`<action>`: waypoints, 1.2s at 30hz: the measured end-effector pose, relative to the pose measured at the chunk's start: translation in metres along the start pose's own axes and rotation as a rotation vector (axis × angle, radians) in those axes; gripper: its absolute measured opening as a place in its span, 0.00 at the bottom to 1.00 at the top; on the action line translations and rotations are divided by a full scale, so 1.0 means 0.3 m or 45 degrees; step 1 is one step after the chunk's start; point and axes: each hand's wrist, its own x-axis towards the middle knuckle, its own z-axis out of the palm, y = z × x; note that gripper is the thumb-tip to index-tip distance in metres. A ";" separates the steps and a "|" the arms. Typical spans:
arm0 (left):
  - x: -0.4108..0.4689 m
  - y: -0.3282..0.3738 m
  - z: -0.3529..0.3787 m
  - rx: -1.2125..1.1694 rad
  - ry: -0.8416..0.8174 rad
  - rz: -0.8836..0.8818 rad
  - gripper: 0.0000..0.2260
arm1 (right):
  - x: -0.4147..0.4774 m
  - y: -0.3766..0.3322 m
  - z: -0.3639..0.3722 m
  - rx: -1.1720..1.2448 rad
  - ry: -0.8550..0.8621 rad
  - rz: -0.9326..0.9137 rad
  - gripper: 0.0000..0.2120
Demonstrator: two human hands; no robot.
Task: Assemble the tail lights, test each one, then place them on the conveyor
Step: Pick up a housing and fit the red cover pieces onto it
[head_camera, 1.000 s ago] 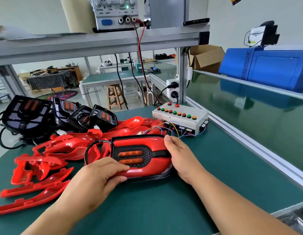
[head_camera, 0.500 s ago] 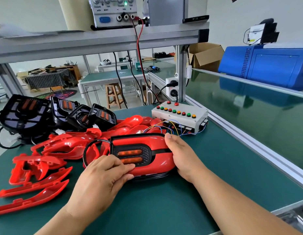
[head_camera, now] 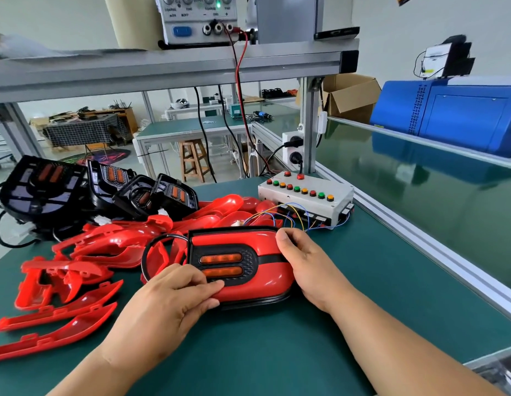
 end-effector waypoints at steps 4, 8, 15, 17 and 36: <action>-0.007 0.015 0.005 0.054 -0.014 -0.051 0.22 | -0.016 -0.021 -0.016 0.056 -0.150 0.016 0.32; -0.026 0.017 0.005 -0.110 0.022 -0.272 0.16 | -0.035 -0.037 -0.056 -0.072 -0.372 0.007 0.38; -0.004 -0.064 -0.028 -0.370 -0.358 -0.700 0.40 | -0.052 -0.052 -0.059 -0.141 -0.365 -0.043 0.40; 0.021 -0.077 -0.053 -0.503 -0.392 -0.662 0.36 | -0.053 -0.055 -0.059 -0.142 -0.354 -0.039 0.41; 0.033 -0.129 -0.076 -0.845 -0.222 -0.650 0.33 | -0.033 -0.036 -0.032 0.255 -0.243 -0.003 0.36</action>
